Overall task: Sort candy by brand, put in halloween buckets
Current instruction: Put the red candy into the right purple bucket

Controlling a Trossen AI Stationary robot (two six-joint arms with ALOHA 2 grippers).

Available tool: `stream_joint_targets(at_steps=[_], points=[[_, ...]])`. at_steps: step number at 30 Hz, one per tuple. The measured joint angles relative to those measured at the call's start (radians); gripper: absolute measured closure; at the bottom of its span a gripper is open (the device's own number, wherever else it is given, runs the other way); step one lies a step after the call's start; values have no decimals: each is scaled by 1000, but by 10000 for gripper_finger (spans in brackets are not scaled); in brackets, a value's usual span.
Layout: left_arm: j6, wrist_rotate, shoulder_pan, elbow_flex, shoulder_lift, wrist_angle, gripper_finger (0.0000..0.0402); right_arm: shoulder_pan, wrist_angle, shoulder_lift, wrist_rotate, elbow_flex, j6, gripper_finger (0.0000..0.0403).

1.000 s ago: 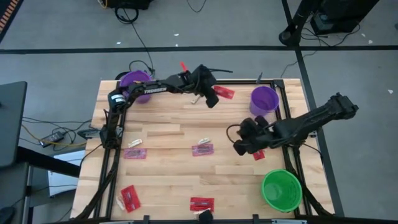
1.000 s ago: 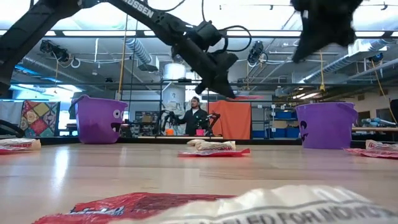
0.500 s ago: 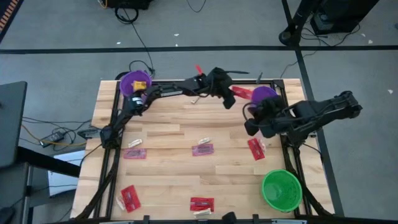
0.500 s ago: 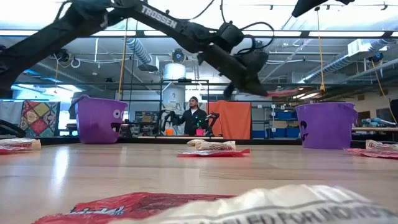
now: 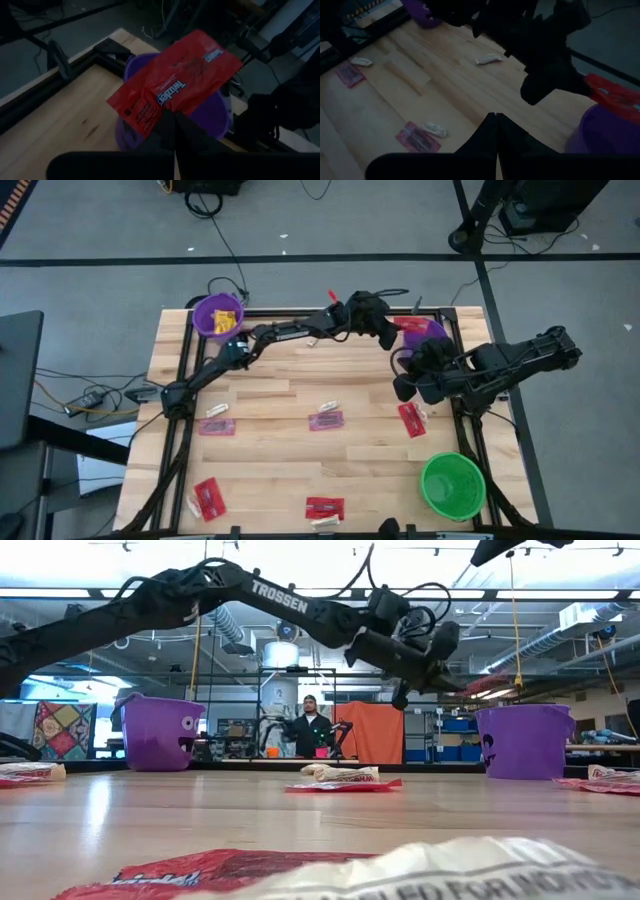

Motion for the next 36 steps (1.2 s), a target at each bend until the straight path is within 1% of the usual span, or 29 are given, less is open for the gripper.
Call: stream_joint_targets(at_steps=[3,7,9,11,13,15,20,22,24,27,29,32,36], points=[[15,-21,-10,-1,4,-9,401,0,0,0,-10,0,7,393],[103,-74,-34,-2,5,20,400,-2,0,0,-11,0,8,392],[153,-84,-47,-2,5,42,394,-6,0,0,-12,0,8,392],[177,-127,-62,-2,5,45,383,-10,-1,0,-22,0,8,392],[193,-178,-76,-2,5,44,366,-14,0,0,-37,0,8,392],[187,-186,-82,-2,5,50,342,-14,0,0,-45,0,9,392],[61,-184,-70,-2,5,50,272,-14,14,0,-57,0,16,392],[60,-125,-59,-2,5,50,251,-14,15,0,-61,0,16,392],[59,-18,-47,-2,3,51,241,-14,15,0,-61,0,16,392],[44,157,-30,4,-6,46,238,-15,13,0,-43,0,14,392],[29,230,-20,4,-27,12,240,-19,12,0,-39,0,-9,392],[65,237,-3,7,-55,-140,247,-29,12,0,-61,0,-41,392],[189,197,11,5,-72,-342,273,-30,7,0,-71,0,-44,392]])
